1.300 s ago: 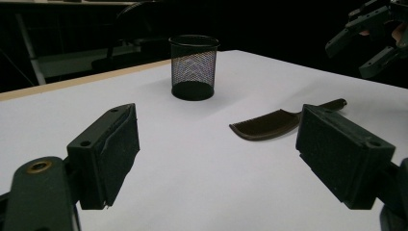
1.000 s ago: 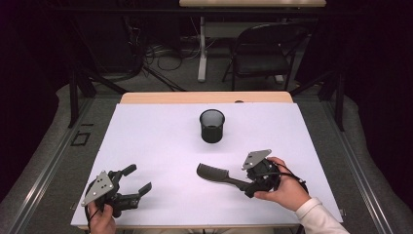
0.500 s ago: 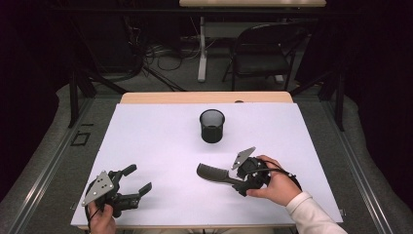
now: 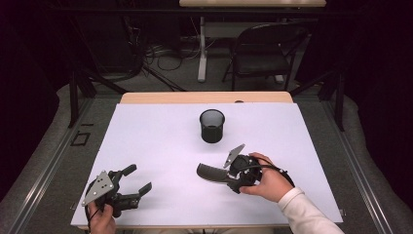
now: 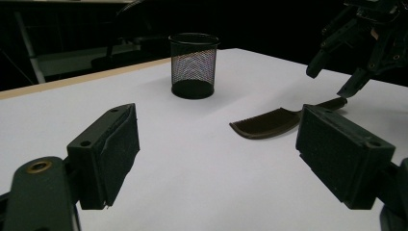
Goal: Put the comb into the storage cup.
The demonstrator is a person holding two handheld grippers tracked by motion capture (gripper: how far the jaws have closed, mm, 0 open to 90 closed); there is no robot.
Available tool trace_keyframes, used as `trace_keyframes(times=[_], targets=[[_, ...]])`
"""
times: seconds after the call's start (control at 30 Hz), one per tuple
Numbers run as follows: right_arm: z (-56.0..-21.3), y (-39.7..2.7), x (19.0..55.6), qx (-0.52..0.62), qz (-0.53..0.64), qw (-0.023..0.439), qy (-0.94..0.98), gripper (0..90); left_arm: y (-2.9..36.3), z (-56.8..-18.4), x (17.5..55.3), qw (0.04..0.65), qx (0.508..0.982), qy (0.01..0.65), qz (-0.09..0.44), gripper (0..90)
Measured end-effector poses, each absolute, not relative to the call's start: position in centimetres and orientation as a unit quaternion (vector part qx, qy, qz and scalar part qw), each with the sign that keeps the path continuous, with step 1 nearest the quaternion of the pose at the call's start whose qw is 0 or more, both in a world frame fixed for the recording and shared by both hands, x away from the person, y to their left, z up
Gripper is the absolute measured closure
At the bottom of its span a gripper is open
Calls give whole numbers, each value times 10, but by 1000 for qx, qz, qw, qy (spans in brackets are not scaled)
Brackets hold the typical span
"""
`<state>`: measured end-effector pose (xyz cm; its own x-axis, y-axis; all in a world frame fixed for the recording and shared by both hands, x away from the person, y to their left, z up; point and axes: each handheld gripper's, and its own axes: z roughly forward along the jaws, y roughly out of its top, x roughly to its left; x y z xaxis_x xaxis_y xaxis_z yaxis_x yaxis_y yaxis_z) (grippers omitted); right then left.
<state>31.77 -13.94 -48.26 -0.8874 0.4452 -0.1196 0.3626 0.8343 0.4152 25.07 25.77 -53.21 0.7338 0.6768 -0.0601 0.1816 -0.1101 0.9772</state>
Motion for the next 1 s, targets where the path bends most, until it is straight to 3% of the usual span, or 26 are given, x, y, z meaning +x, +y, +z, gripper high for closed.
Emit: trace_keyframes(times=[0.47,1.0], targets=[[-487,-130,326,215,165,94,958,375,257,-532,251,596,715,300,208,152],[-499,-123,335,205,138,84,965,487,258,-532,251,595,714,302,209,152]])
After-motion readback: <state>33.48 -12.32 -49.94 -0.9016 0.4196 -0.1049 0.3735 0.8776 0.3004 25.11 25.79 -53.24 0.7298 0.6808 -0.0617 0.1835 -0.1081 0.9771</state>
